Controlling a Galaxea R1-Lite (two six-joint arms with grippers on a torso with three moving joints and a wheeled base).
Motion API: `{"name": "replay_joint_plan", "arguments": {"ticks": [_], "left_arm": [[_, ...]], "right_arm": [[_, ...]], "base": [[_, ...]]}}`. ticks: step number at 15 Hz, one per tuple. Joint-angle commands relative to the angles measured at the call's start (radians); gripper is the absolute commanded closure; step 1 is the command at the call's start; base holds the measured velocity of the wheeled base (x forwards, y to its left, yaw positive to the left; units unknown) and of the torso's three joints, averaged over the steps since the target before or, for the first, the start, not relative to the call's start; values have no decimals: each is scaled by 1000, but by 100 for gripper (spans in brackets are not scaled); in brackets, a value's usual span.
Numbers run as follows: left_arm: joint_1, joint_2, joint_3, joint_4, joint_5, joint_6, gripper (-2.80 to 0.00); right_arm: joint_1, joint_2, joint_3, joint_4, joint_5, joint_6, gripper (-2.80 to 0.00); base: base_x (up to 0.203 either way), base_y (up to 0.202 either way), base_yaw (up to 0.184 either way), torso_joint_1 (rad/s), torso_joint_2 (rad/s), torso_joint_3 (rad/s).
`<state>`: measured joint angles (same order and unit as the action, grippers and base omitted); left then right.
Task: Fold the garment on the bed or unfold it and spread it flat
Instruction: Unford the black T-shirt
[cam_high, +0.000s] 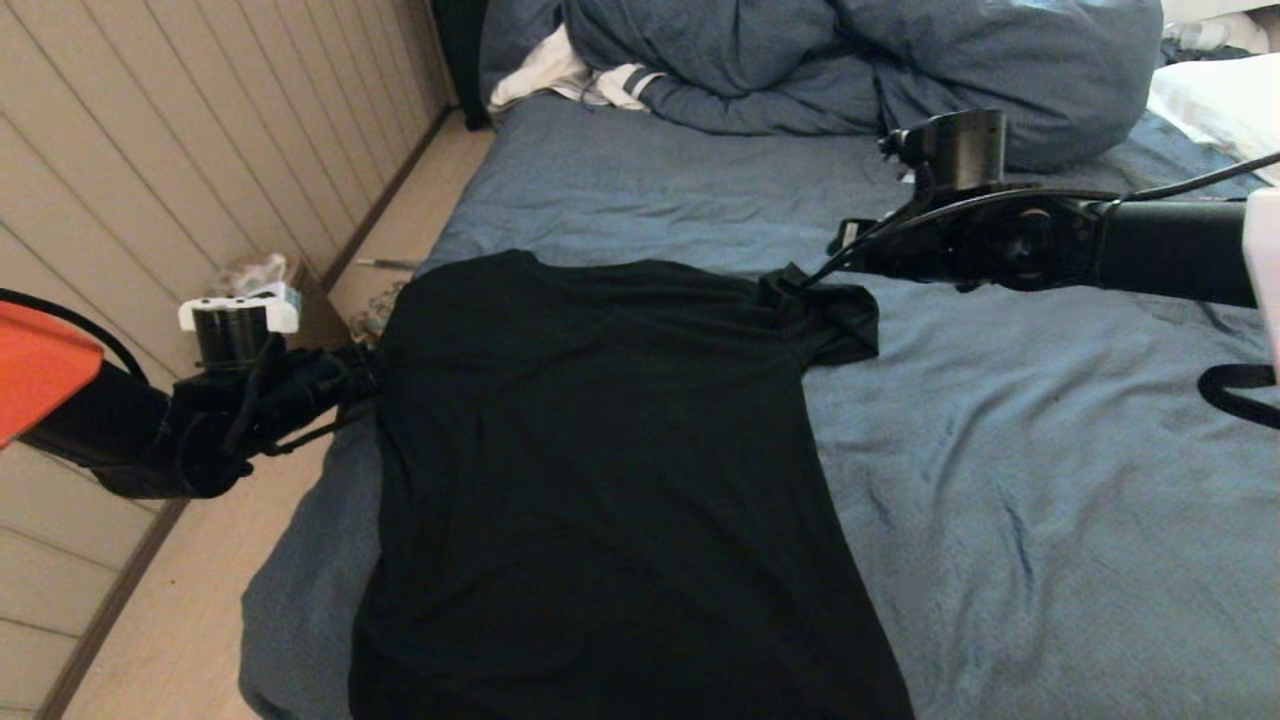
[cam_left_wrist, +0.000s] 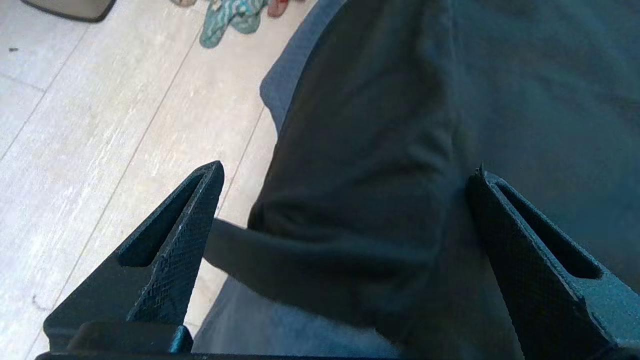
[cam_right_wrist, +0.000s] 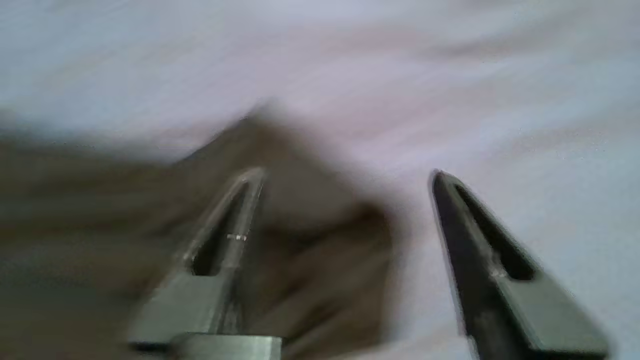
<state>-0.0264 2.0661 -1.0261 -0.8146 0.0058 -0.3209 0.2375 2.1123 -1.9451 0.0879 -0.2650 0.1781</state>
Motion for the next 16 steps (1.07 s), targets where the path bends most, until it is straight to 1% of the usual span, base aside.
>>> {"name": "replay_joint_plan", "arguments": {"ticks": [1,3,6,8,14,16], "left_arm": [[-25,2,49,-60,3,-2,-280],[-52,1,80,-84,5,-1,-280],[-59,5,96,-108,5,0,-280],[-66,6,101,-110,5,0,-280],[-73,2,118,-125,3,-3,-280],[-79,-12,123,-123,7,-8,-280]], "right_arm": [[53,-3,7,26,-4,5,0],[87,35,7,48,-1,8,0],[133,121,-4,49,-6,17,0],[148,123,-5,47,-7,39,0],[143,150,-3,36,-10,43,0],[134,169,-2,-16,-11,34,0]], "base": [[0,0,0,0,0,0],[0,0,0,0,0,0],[0,0,0,0,0,0],[0,0,0,0,0,0],[0,0,0,0,0,0],[0,0,0,0,0,0]]}}
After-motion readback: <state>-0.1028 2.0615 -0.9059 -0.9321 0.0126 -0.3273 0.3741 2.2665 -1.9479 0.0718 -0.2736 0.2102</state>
